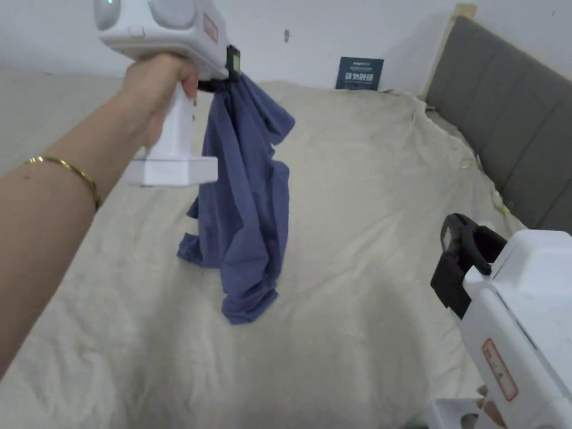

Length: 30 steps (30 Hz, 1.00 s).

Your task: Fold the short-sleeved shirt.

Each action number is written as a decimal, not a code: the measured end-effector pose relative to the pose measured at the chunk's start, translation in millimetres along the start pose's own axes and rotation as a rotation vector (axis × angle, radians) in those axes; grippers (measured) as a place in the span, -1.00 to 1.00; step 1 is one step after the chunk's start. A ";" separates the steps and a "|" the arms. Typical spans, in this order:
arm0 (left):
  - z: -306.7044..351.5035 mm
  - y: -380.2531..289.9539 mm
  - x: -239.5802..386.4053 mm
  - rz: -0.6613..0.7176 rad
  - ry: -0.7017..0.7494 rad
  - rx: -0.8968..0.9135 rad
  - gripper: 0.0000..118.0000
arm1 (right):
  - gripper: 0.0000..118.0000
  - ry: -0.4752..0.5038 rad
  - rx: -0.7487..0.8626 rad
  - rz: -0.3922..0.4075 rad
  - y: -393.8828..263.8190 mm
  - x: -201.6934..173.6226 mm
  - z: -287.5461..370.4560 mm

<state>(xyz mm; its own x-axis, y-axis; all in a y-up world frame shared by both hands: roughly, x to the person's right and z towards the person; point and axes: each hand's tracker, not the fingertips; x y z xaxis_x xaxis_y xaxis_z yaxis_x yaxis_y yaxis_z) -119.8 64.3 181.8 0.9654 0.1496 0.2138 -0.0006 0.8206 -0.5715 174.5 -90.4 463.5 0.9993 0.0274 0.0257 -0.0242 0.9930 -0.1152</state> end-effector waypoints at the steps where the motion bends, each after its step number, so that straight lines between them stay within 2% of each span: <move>1: -0.2 -5.2 0.0 -0.005 0.007 -0.044 -1.00 | -1.00 -0.005 -0.004 0.000 -0.5 0.3 -1.0; 4: -98.4 -119.5 13.9 -0.033 0.022 -0.194 -1.00 | -1.00 -0.022 -0.019 -0.006 -2.0 1.6 -4.4; 6: -122.4 -152.8 18.4 -0.056 0.053 -0.277 -1.00 | -1.00 -0.030 -0.030 -0.006 -3.6 3.0 -7.6; 11: -163.3 -239.9 23.4 0.000 0.084 -0.427 -1.00 | -1.00 -0.035 -0.056 -0.018 -7.4 1.9 -16.0; 13: -166.6 -258.3 24.7 -0.004 0.114 -0.402 -0.72 | -1.00 -0.030 -0.062 -0.022 -8.8 -0.4 -17.7; 16: -176.4 -271.6 14.4 0.038 0.141 -0.369 0.04 | -1.00 -0.017 -0.070 -0.019 -10.8 -4.3 -18.6; 17: -174.1 -268.8 9.7 0.074 0.141 -0.355 0.22 | -1.00 -0.012 -0.072 -0.017 -11.1 -6.2 -18.7; 19: -162.6 -259.9 2.9 0.148 0.087 -0.321 0.39 | -1.00 -0.002 -0.073 -0.012 -11.5 -9.3 -18.7; 22: -139.7 -230.0 -15.0 0.201 0.021 -0.193 0.76 | -1.00 0.015 -0.073 -0.007 -9.6 -15.4 -20.2; 24: -106.9 -212.6 -16.6 0.170 0.043 -0.046 0.89 | -1.00 0.027 -0.067 -0.005 -7.3 -20.1 -22.2; 30: -17.2 -176.7 -35.9 -0.005 0.198 0.315 0.90 | -1.00 0.073 -0.029 0.007 2.1 -36.0 -32.9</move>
<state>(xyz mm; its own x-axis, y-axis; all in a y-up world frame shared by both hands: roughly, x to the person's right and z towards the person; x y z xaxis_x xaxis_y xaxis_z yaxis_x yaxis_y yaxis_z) -149.8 -95.6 261.5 0.9973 0.0608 0.0407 -0.0463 0.9552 -0.2923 139.5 -93.2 429.6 0.9985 0.0249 -0.0479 -0.0315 0.9891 -0.1435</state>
